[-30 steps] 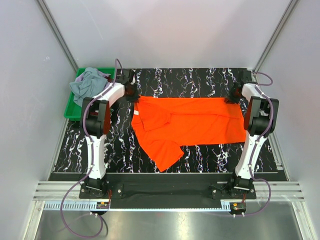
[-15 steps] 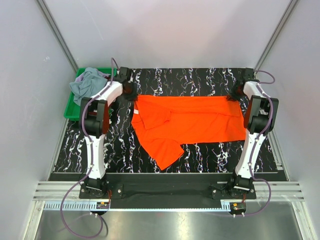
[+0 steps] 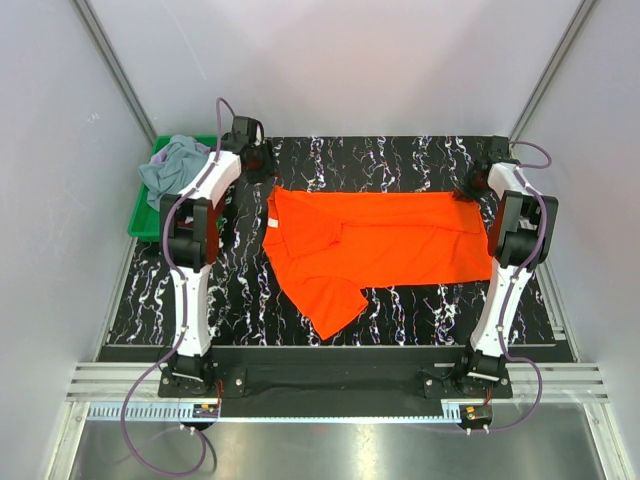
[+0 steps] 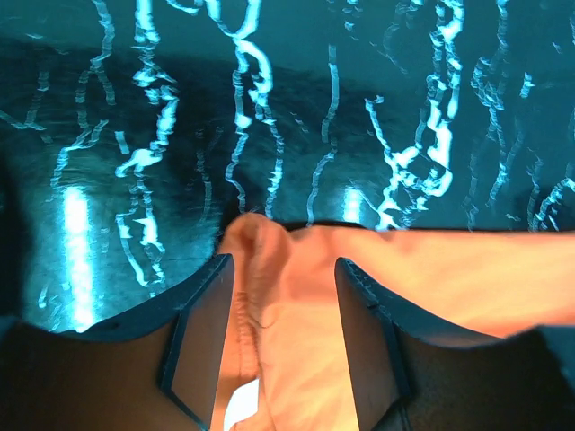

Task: Fold and stack the t-shirts
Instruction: Fold the tshirt

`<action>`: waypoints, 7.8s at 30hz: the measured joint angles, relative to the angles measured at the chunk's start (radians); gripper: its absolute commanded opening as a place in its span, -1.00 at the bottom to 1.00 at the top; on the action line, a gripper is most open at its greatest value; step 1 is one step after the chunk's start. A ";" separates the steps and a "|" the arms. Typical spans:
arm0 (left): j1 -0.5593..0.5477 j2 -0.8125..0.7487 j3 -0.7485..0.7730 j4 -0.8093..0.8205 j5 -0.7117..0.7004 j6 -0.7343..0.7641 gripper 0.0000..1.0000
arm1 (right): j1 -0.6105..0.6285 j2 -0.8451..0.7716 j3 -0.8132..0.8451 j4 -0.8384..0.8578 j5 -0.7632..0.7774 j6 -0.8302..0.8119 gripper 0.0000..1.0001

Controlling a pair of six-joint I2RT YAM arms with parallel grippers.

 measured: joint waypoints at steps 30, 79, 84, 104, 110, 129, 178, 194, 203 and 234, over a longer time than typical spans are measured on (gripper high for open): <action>-0.001 0.104 0.010 -0.004 -0.017 -0.142 -0.03 | -0.045 0.057 0.084 0.002 -0.007 0.027 -0.55; -1.018 -1.229 -1.516 0.370 -0.332 -0.904 0.30 | -0.056 -0.822 -0.825 -0.217 0.123 0.201 0.50; -1.050 -1.135 -1.481 0.351 -0.374 -1.055 0.17 | -0.056 -0.835 -0.831 -0.199 0.123 0.199 0.49; -1.107 -1.001 -1.565 0.537 -0.469 -1.387 -0.11 | -0.056 -0.908 -0.866 -0.173 0.126 0.166 0.48; -1.109 -0.998 -1.567 0.507 -0.491 -1.403 -0.51 | -0.056 -0.937 -0.888 -0.170 0.127 0.169 0.49; -1.109 -1.180 -1.573 0.486 -0.598 -1.332 -1.00 | -0.056 -0.914 -0.923 -0.219 0.277 0.264 0.55; -1.042 -1.184 -1.445 0.343 -0.618 -1.183 -1.00 | -0.183 -0.707 -0.893 -0.083 0.378 0.375 0.35; -0.819 -1.228 -1.305 0.280 -0.653 -0.950 -1.00 | -0.186 -0.674 -0.864 -0.018 0.383 0.314 -1.00; -0.607 -1.198 -1.202 0.280 -0.589 -0.718 -1.00 | -0.186 -0.671 -0.771 -0.025 0.330 0.288 -1.00; -0.284 -0.860 -0.991 0.229 -0.321 -0.427 -1.00 | -0.080 -0.399 -0.459 -0.062 0.253 0.192 -1.00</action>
